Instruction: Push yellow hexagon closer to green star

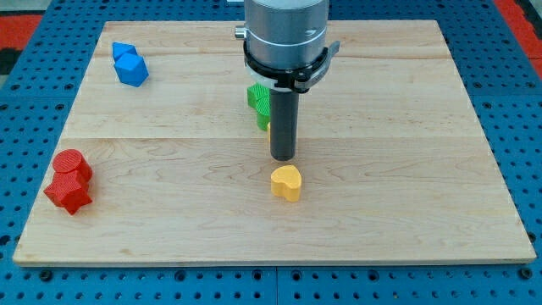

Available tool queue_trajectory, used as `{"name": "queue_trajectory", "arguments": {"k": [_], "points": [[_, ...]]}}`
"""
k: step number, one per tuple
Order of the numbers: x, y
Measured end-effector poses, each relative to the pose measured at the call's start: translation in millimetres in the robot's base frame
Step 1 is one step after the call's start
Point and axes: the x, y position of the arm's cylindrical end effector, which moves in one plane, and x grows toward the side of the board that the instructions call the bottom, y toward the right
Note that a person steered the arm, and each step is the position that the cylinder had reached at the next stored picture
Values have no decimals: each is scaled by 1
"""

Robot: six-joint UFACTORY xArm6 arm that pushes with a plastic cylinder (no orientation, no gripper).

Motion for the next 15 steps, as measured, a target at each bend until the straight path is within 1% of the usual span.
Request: {"name": "queue_trajectory", "arguments": {"k": [2,4,6,7,9,11,13,14,15], "points": [[0,33],[-19,33],[-28,-4],[-32,-33],[-2,-45],[-5,-117],[-19,-128],[-26,-117],[-46,-116]]}}
